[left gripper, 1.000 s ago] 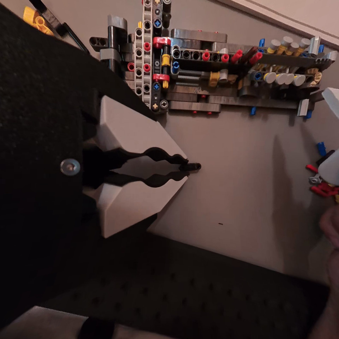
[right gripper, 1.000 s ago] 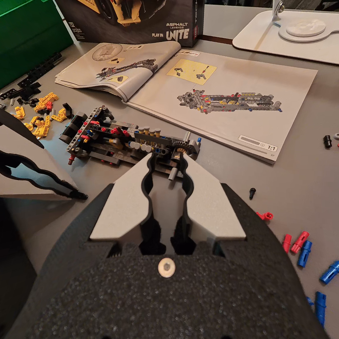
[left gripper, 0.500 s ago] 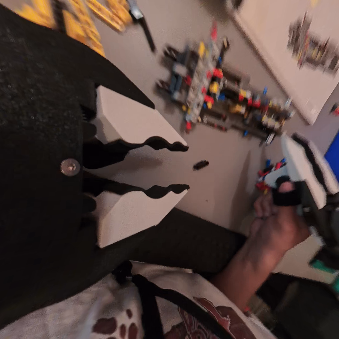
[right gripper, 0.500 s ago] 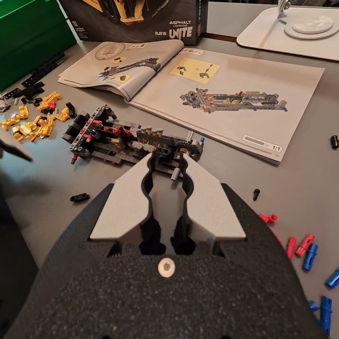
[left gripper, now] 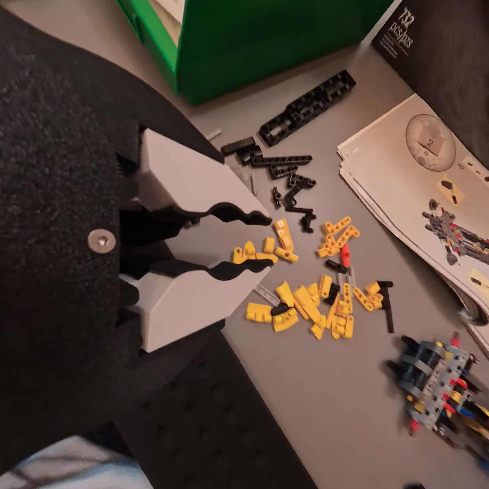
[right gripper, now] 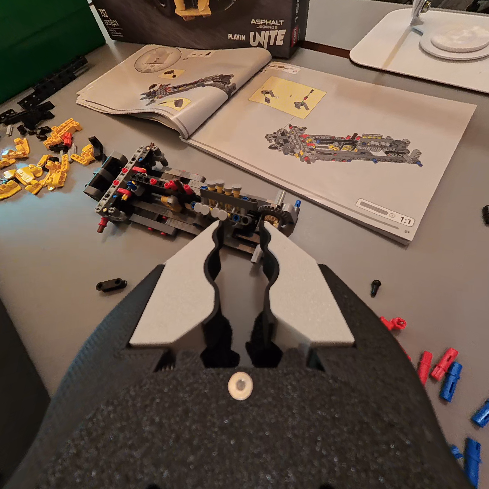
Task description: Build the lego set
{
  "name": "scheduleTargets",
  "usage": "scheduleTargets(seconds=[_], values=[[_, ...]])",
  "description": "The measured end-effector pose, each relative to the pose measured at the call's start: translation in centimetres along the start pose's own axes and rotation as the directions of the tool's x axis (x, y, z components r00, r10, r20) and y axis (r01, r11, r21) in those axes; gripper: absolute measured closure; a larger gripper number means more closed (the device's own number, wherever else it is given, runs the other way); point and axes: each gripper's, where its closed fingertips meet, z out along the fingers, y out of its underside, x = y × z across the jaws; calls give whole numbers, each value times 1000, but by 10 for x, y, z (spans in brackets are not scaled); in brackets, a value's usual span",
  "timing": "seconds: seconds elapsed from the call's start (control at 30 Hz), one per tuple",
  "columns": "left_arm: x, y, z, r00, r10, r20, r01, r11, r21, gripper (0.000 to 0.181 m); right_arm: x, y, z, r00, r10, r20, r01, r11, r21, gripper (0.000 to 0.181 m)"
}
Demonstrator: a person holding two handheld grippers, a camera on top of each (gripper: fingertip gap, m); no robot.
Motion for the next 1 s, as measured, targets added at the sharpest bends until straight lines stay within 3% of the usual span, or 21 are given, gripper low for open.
scheduleTargets(seconds=[0.17, 0.53, 0.63, 0.77, 0.9, 1.0], values=[[-27, 29, 1, 998, 11, 56, -6, 995, -98, 155, 1, 1, 1, 1000, -12, -13, 12, 1000, -7, 156], [-42, 78, -14, 992, -15, 129, 44, 974, -221, 155, -5, 2, 6, 999, -39, 2, 39, 999, -26, 156], [-37, 67, -14, 995, -42, 91, 57, 985, -164, 155, -7, 2, 7, 999, -46, 3, 46, 998, -31, 156], [-45, 31, 10, 987, 142, 70, -130, 981, -143, 155, -8, 2, 7, 999, -46, 9, 47, 998, -31, 156], [-52, 26, 41, 932, 358, -64, -363, 900, -242, 155, -6, 4, 6, 998, -57, -5, 57, 998, -36, 156], [-54, 25, 53, 887, 425, -179, -460, 847, -267, 156, -1, 6, 4, 999, -48, -19, 48, 998, -37, 156]])
